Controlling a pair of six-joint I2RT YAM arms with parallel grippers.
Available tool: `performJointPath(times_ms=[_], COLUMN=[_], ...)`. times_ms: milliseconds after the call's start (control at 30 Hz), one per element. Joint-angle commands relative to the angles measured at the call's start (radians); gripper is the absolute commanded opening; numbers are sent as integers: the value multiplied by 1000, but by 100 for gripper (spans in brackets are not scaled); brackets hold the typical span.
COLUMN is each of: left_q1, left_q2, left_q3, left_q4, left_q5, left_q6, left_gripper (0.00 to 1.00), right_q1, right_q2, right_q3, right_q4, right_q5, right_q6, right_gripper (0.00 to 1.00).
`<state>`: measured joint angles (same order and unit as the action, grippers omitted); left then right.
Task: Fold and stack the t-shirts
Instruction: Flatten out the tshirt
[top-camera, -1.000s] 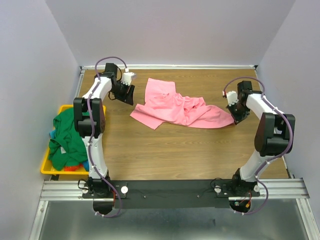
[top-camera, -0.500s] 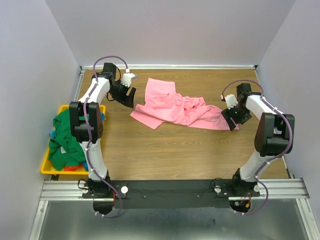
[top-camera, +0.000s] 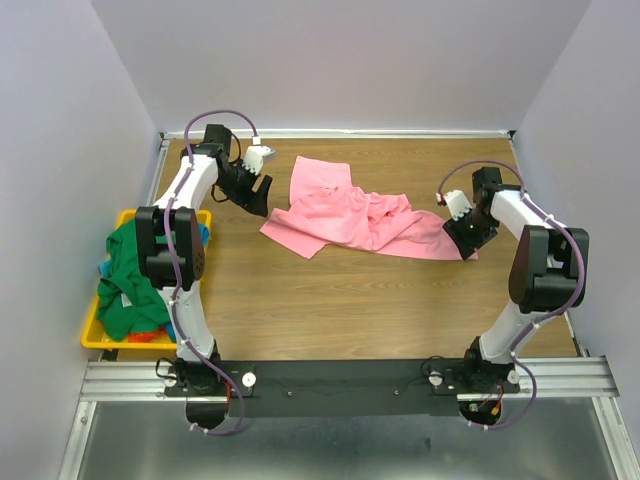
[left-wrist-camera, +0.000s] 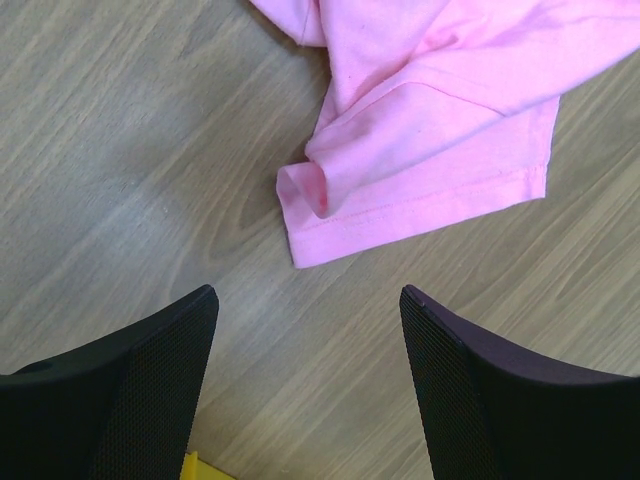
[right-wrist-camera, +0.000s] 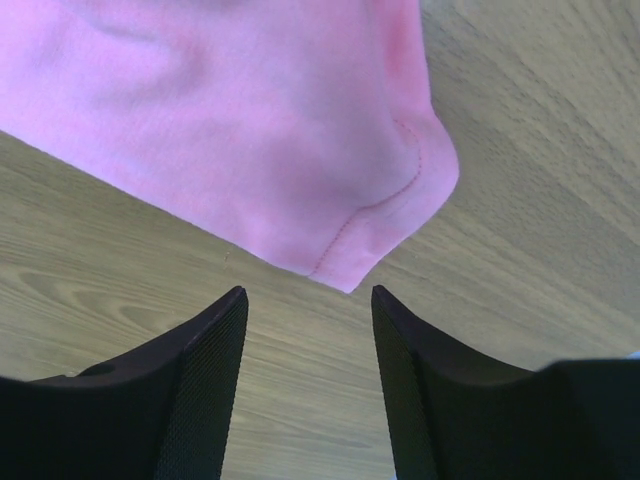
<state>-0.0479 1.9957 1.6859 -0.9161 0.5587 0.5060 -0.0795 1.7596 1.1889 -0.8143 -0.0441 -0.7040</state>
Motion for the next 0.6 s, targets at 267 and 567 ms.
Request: performJointPath(times_ms=[267,567], left_q1=[-1,-1], left_q2=[-38,-48], left_q3=[-20,-34], left_q4=[-20,-24], left_q5=[43,30], left_q6=[23,32], left_gripper=[82,81], right_q1=[4,4], right_q2=[37,121], right_q3=[-8,-2], right_q4=[-8,33], right_q5=[-34,-37], right_q6=[-178,-193], right_gripper=[57,52])
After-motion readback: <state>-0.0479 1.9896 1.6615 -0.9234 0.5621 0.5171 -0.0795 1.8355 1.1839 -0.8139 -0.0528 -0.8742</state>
